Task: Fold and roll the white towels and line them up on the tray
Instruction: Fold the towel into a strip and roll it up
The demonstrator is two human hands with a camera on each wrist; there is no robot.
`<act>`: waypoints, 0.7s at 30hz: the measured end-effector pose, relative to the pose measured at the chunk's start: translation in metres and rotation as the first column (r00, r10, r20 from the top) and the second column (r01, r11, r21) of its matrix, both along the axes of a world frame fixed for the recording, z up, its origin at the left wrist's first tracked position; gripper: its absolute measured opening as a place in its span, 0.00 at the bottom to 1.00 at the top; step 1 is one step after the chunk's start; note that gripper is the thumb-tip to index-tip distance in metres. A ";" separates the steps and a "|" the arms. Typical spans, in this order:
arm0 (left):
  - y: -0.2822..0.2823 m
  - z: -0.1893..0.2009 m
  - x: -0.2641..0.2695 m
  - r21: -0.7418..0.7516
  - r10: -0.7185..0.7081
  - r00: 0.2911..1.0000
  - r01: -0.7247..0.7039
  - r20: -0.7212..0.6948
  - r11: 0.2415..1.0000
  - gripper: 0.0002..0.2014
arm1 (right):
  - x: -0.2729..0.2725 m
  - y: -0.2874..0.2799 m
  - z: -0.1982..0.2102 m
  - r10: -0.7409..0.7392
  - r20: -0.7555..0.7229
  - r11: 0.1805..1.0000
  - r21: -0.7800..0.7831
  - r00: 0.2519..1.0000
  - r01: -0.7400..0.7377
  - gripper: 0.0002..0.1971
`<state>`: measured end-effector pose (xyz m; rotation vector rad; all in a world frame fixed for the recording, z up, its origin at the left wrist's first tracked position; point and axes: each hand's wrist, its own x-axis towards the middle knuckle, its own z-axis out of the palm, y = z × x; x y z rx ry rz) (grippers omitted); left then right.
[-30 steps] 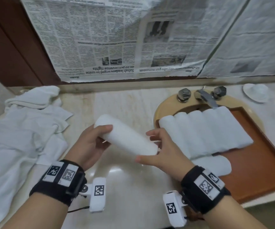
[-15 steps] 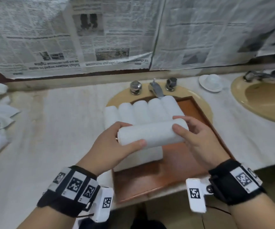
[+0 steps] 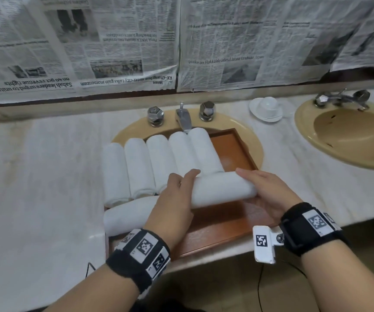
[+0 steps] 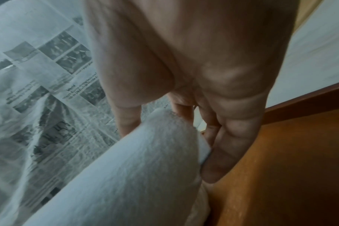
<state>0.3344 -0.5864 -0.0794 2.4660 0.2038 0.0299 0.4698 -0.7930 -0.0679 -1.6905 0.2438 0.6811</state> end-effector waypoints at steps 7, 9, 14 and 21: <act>-0.001 -0.026 0.008 0.393 -0.004 0.998 -0.018 0.056 0.919 0.31 | 0.010 0.007 -0.026 -0.014 -0.031 0.997 -0.079 0.999 0.011 0.20; -0.003 -0.033 0.008 0.465 0.031 0.995 -0.070 0.090 0.883 0.28 | 0.008 0.010 -0.031 -0.006 -0.025 0.995 -0.095 1.000 0.004 0.18; -0.007 -0.039 0.005 0.535 0.074 0.993 -0.114 0.095 0.837 0.27 | 0.001 0.017 -0.042 -0.019 0.007 0.992 -0.121 1.000 0.020 0.14; -0.008 -0.042 0.004 0.563 0.103 0.994 -0.103 0.032 0.820 0.27 | 0.000 0.021 -0.052 -0.021 0.116 0.962 -0.269 0.993 0.052 0.22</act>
